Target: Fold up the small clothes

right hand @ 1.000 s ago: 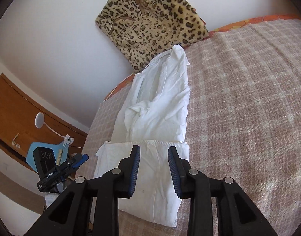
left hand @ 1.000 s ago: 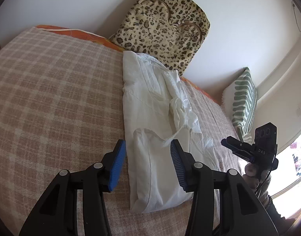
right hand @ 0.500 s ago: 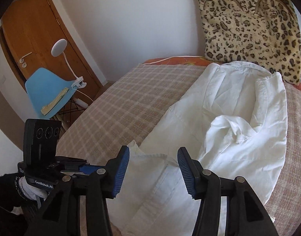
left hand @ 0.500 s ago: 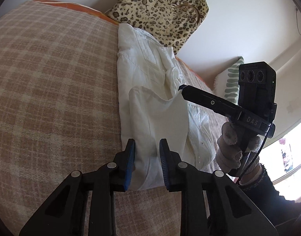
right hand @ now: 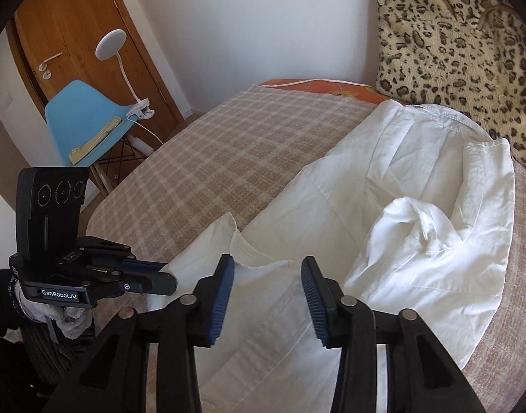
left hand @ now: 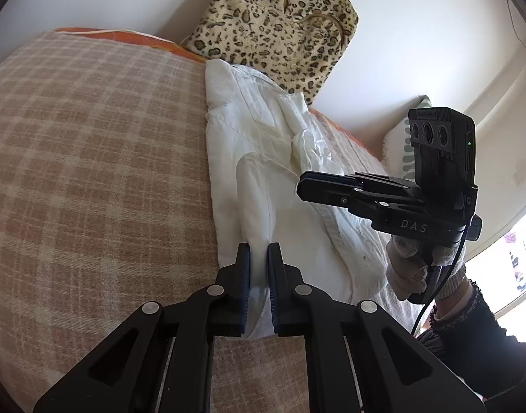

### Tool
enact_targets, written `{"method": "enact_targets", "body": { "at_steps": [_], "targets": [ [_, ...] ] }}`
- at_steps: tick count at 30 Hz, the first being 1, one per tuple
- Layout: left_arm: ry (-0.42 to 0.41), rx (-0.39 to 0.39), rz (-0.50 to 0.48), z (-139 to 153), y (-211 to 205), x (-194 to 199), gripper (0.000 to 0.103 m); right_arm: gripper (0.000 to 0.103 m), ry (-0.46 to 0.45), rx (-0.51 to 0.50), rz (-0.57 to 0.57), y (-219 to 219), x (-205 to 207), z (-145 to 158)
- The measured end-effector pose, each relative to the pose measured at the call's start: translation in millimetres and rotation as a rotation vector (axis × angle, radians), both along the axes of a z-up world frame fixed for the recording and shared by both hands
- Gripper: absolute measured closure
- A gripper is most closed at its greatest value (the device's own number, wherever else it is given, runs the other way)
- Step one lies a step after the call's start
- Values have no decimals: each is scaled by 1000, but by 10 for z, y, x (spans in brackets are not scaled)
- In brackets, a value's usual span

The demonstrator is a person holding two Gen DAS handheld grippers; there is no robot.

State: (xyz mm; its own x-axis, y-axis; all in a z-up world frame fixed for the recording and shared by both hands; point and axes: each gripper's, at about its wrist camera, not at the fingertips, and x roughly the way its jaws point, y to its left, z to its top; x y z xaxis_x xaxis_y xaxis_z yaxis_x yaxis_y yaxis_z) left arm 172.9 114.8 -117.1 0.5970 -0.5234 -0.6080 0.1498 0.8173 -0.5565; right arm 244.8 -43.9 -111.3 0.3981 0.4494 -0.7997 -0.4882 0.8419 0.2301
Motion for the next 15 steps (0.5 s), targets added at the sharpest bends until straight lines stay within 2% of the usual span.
{"method": "enact_targets", "body": {
  "at_steps": [4,6,10,13,15],
  "targets": [
    [8,29,15,-19,-17,85,95,87,-45,-220,-127,9,94,-143],
    [39,54,14,-89,-30,145,95,87,-56,-175,-174,-105,116,-99],
    [24,90,16,-119,-67,165,95,81,-96,-50,-205,-266,22,156],
    [20,105,20,-101,-71,176,93,81,-72,31,-139,-196,-174,238],
    [18,111,32,-70,-49,168,90,81,-55,19,-78,-55,-367,193]
  ]
}}
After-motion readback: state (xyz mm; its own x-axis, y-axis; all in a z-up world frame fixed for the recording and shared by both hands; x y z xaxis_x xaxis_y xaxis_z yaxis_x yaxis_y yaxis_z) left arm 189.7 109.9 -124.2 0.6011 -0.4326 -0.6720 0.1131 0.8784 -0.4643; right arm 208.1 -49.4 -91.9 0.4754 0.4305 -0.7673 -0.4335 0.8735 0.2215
